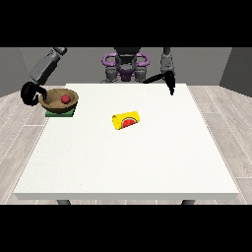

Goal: Pick the cup and pour the ball into the bowl, then pick the bowl and place it on the pad

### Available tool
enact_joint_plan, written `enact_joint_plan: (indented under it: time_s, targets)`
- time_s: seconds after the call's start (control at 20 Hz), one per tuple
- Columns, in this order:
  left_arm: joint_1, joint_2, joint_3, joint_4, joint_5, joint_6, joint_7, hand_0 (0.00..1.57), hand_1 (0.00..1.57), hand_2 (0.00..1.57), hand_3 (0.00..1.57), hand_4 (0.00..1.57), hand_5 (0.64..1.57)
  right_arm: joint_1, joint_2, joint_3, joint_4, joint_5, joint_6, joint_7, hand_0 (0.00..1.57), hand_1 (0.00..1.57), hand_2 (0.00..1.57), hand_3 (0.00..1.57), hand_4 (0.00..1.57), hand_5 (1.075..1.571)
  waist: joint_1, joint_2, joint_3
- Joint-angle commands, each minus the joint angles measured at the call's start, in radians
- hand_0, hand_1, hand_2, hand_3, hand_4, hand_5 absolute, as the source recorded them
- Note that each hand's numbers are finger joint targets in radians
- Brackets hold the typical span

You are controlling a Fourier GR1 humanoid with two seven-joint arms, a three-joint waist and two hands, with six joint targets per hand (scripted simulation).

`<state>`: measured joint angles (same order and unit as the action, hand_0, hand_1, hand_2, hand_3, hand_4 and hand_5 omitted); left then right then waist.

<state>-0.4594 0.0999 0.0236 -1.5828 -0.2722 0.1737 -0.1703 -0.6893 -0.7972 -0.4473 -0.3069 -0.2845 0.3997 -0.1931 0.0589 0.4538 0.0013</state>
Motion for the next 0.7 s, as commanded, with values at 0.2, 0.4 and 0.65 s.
enact_joint_plan:
  time_s: [0.2, 0.4, 0.65]
  targets:
    - [0.041, -0.008, -0.046, -0.14, -0.021, -0.003, 0.03, 0.0, 0.0, 0.0, 0.0, 0.0, 1.565, 0.013, -0.076, 0.016, 0.031, 0.058, -0.129, -0.029, 1.57, 1.57, 1.49, 1.15, 0.0, 1.554, 0.032, 0.074, 0.0015]
    - [0.031, 0.004, -0.034, -0.183, -0.026, 0.0, 0.063, 0.0, 0.0, 0.0, 0.0, 0.0, 1.565, -0.029, -0.154, 0.028, 0.029, 0.078, -0.101, 0.017, 0.18, 0.18, 0.47, 0.43, 0.0, 1.489, 0.011, 0.093, 0.0011]
    - [0.103, -0.004, -0.018, -0.17, 0.007, -0.009, 0.029, 0.0, 0.0, 0.0, 0.0, 0.0, 1.566, 0.022, -0.103, 0.034, 0.029, 0.085, -0.124, -0.034, 0.0, 0.0, 0.37, 0.21, 0.0, 1.481, -0.015, 0.041, 0.0002]
